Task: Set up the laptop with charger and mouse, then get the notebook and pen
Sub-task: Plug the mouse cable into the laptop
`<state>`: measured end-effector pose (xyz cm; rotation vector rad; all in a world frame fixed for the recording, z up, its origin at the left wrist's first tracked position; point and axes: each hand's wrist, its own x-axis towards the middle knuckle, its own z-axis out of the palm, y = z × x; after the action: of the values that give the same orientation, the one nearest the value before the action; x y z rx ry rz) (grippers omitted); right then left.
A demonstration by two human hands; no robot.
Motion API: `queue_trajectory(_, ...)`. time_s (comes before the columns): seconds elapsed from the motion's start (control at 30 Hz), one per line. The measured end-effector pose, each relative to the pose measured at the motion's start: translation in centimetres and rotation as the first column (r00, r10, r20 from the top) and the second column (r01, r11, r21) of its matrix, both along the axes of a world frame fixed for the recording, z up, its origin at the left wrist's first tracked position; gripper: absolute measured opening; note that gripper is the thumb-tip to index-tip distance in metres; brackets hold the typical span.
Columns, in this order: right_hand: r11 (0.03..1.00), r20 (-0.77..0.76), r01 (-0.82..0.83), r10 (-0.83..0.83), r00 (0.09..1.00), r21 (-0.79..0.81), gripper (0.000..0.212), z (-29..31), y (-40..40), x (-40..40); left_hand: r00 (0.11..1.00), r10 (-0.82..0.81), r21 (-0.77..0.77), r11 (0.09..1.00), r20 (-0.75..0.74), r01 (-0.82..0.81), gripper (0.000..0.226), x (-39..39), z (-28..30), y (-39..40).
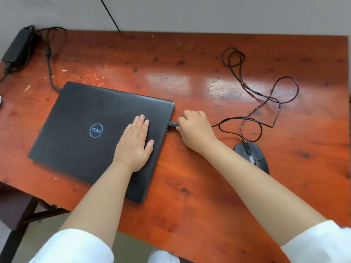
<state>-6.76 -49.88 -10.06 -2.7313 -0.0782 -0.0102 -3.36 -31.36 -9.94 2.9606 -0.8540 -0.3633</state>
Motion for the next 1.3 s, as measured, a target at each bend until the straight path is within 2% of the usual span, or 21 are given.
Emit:
queue_trajectory(0.07, 0.999, 0.032, 0.03, -0.031, 0.999, 0.045, 0.021, 1.3, -0.2, -1.6, 1.0, 0.016, -0.013, 1.0, -0.01, -0.016, 0.065, 0.0, 0.0, -0.1)
queue_trajectory(0.1, 0.991, 0.12, 0.063, -0.077, 0.99, 0.116, 0.021, 1.8, -0.4, -3.2, 1.0, 0.025, -0.017, 1.0, -0.017, -0.025, 0.059, -0.1, -0.1, 0.0)
queue_trajectory(0.17, 0.957, 0.286, 0.203, -0.258, 0.923, 0.209, 0.022, 2.6, -1.4, -7.1, 0.999, 0.032, -0.033, 0.999, -0.014, -0.032, 0.053, 0.0, -0.1, 0.0)
queue_trajectory(0.2, 0.937, 0.3, 0.282, -0.335, 0.893, 0.206, 0.026, 2.6, -1.9, -9.3, 0.999, 0.033, -0.043, 0.999, -0.009, -0.034, 0.053, 0.0, 0.0, 0.0)
queue_trajectory(0.27, 0.878, 0.171, 0.451, -0.474, 0.864, 0.159, 0.041, 1.8, -2.7, -12.4, 0.999, 0.036, -0.057, 0.998, -0.005, -0.036, 0.052, -0.2, 0.0, 0.0)
queue_trajectory(0.33, 0.829, -0.075, 0.55, -0.545, 0.835, 0.096, 0.058, 0.7, -2.8, -14.0, 0.999, 0.039, -0.063, 0.997, -0.008, -0.039, 0.051, -0.3, -0.1, 0.0)
queue_trajectory(0.37, 0.816, -0.139, 0.574, -0.562, 0.815, 0.067, 0.058, 0.3, -2.7, -14.2, 0.999, 0.039, -0.064, 0.997, -0.01, -0.039, 0.051, -0.4, -0.1, 0.0)
queue_trajectory(0.43, 0.784, -0.131, 0.619, -0.61, 0.782, 0.045, 0.049, -0.2, -2.6, -14.0, 0.999, 0.038, -0.064, 0.997, -0.02, -0.039, 0.052, -0.6, -0.1, 0.0)
queue_trajectory(0.6, 0.754, -0.075, 0.656, -0.653, 0.754, 0.026, 0.037, 0.1, -0.4, -13.2, 0.999, 0.022, -0.088, 0.996, -0.024, -0.024, 0.052, -0.5, -0.1, 0.2)
queue_trajectory(0.77, 0.756, 0.004, 0.649, -0.651, 0.759, 0.088, 0.033, 1.1, 6.8, -11.7, 1.0, -0.006, -0.142, 0.99, -0.014, 0.004, 0.052, -0.4, -0.4, 0.6)
queue_trajectory(0.87, 0.692, 0.021, 0.718, -0.721, 0.693, 0.07, 0.033, 1.1, 10.8, -10.2, 0.999, -0.036, -0.176, 0.984, -0.014, 0.033, 0.054, -0.2, -0.6, 0.9)
queue_trajectory(0.97, 0.588, 0.002, 0.808, -0.809, 0.588, 0.041, 0.033, 0.5, 13.2, -9.5, 0.997, -0.064, -0.231, 0.971, -0.038, 0.054, 0.054, 0.0, -0.7, 1.4)
queue_trajectory(1.07, 0.524, -0.019, 0.851, -0.852, 0.524, -0.023, 0.033, 0.3, 14.6, -10.0, 0.987, -0.134, -0.228, 0.967, -0.089, 0.111, 0.053, 0.4, -0.4, 2.2)
queue_trajectory(1.17, 0.532, 0.022, 0.835, -0.842, 0.54, -0.144, 0.037, 0.4, 15.2, -10.3, 0.954, -0.256, -0.221, 0.95, -0.154, 0.219, 0.053, 0.9, 0.3, 3.7)
queue_trajectory(1.23, 0.552, -0.023, 0.8, -0.826, 0.563, -0.235, 0.044, 0.4, 15.4, -10.5, 0.934, -0.313, -0.214, 0.937, -0.172, 0.275, 0.052, 0.9, 0.6, 5.5)
queue_trajectory(1.3, 0.531, -0.047, 0.798, -0.839, 0.542, -0.284, 0.048, 0.8, 16.1, -11.2, 0.938, -0.317, -0.178, 0.94, -0.143, 0.291, 0.05, 0.3, 0.9, 7.9)
